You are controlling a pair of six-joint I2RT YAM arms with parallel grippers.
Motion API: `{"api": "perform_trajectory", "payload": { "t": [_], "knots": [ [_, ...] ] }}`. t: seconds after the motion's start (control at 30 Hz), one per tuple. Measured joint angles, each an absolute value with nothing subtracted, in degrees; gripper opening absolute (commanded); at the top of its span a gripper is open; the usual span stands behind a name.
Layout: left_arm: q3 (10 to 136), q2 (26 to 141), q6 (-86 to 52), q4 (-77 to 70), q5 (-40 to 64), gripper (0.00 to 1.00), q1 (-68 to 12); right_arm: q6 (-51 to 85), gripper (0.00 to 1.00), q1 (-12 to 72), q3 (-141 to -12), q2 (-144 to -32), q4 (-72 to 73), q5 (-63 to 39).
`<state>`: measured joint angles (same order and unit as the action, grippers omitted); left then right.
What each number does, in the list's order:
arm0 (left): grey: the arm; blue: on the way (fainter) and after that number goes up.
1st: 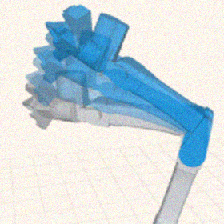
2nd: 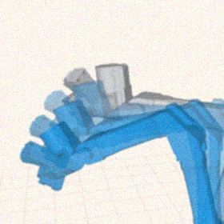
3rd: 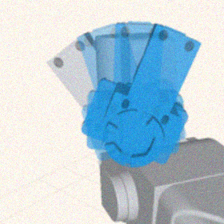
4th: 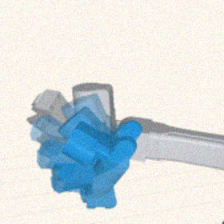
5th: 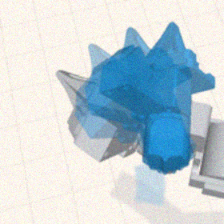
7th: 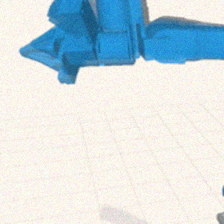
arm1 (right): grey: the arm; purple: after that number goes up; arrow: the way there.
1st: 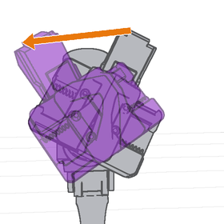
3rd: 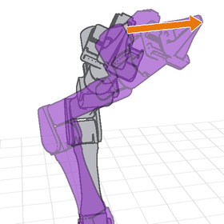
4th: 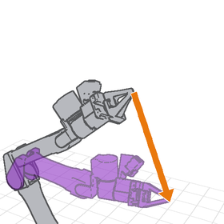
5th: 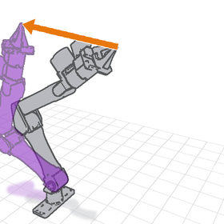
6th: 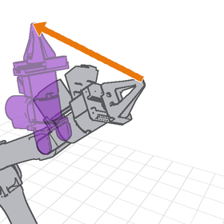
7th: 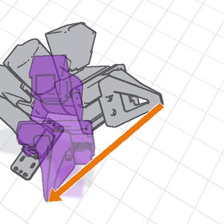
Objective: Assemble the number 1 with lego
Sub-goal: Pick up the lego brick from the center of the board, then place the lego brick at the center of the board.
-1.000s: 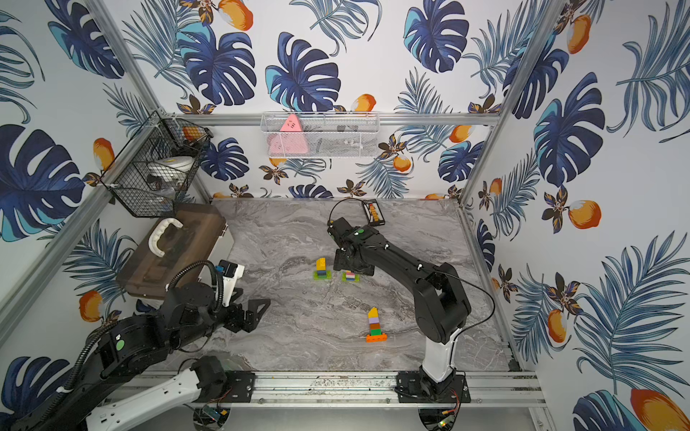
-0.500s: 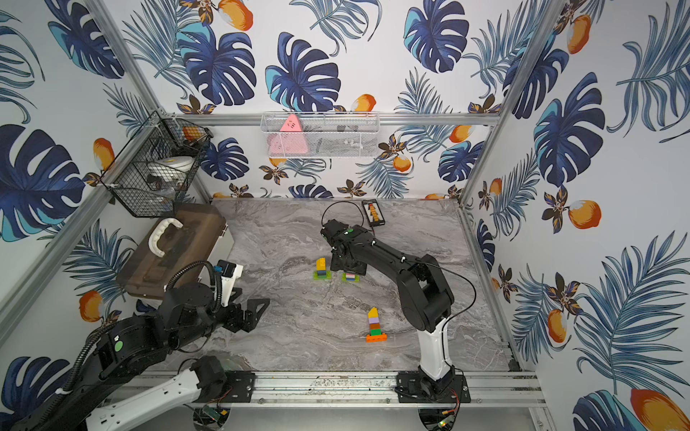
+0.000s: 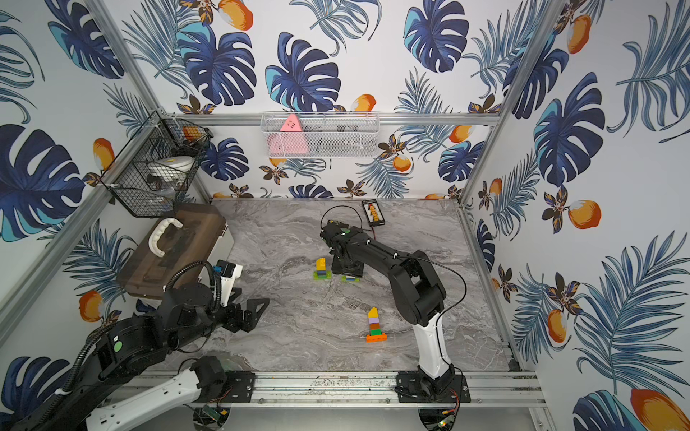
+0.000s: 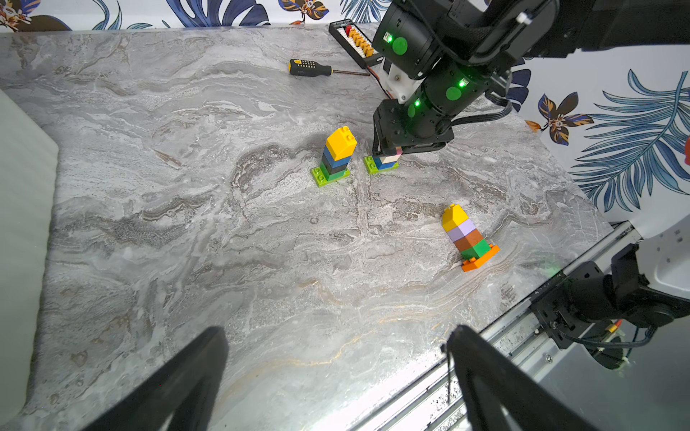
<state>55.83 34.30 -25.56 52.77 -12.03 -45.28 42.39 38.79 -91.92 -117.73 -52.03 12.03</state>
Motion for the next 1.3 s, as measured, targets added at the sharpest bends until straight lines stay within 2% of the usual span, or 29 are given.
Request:
{"api": "perform_trajectory", "payload": {
  "t": [0.23,0.53,0.67,0.9,1.1,1.3],
  "knots": [
    [55.8,34.3,-25.6,52.8,-12.1,0.99,-45.3,42.4,0.5,38.2,-90.8,-117.8,-51.9,11.9],
    [55.8,33.9,-25.6,52.8,-12.1,0.99,-45.2,41.3,0.25,37.9,-91.3,-117.8,-51.9,11.6],
    [55.8,33.7,-25.6,52.8,-12.3,0.99,-45.2,40.5,0.2,37.8,-91.8,-117.4,-53.3,11.3],
    [55.8,33.1,-25.6,52.8,-12.2,0.99,-45.2,34.8,0.18,37.8,-95.8,-113.1,-61.6,5.2],
    [55.8,32.1,-25.6,52.8,-12.2,0.99,-45.0,30.6,0.19,38.2,-92.2,-106.2,-71.6,-6.4],
    [55.8,31.6,-25.6,52.8,-12.2,0.99,-45.0,28.6,0.22,46.3,-92.1,-106.1,-78.6,-14.6]
  ]
}}
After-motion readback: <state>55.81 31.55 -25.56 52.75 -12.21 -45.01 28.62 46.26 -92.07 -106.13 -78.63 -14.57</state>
